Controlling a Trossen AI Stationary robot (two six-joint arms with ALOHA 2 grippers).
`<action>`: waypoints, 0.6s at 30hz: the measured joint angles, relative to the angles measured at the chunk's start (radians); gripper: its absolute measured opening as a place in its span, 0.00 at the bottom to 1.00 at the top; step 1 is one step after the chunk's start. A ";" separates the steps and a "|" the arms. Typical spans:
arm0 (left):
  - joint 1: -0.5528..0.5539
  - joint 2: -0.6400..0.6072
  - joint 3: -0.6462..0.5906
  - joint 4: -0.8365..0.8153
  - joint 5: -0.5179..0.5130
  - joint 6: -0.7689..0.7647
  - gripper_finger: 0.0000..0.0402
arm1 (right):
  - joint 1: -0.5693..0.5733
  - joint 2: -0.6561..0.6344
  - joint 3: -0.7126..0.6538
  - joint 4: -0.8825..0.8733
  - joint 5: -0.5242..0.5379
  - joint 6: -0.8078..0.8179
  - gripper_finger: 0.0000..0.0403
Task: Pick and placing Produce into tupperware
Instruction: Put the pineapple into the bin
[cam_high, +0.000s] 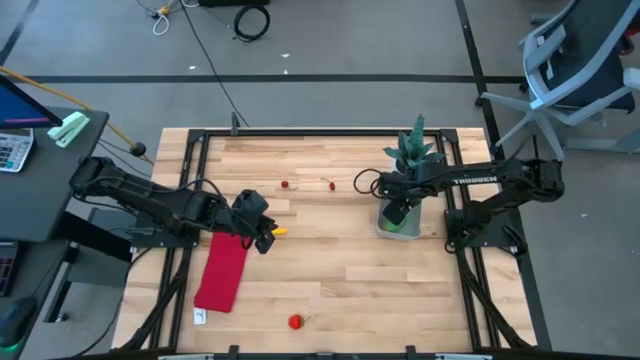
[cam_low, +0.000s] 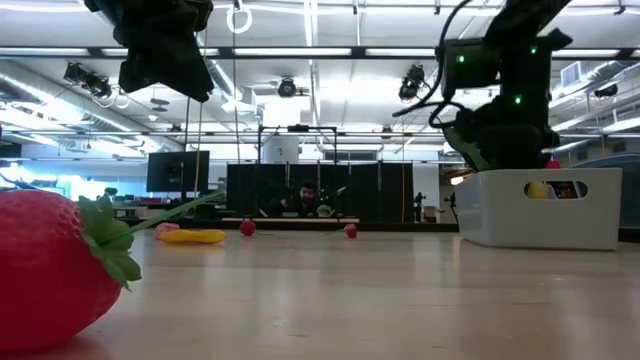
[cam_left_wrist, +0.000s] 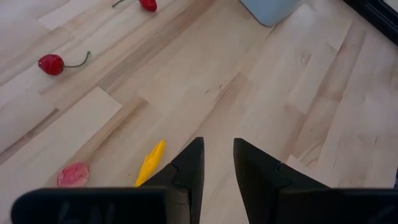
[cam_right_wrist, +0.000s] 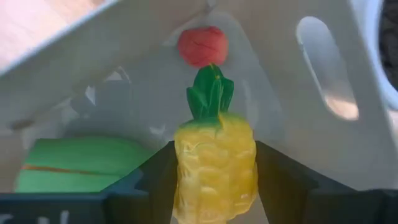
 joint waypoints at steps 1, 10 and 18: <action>0.000 0.000 0.000 0.000 0.000 -0.002 0.23 | -0.012 0.000 -0.008 0.014 0.000 -0.024 0.48; 0.000 0.000 0.000 -0.001 0.000 -0.016 0.24 | -0.035 0.000 0.011 0.022 -0.004 -0.123 0.58; 0.000 0.000 0.000 -0.001 0.000 -0.016 0.24 | 0.000 0.000 0.025 0.017 -0.004 -0.117 0.67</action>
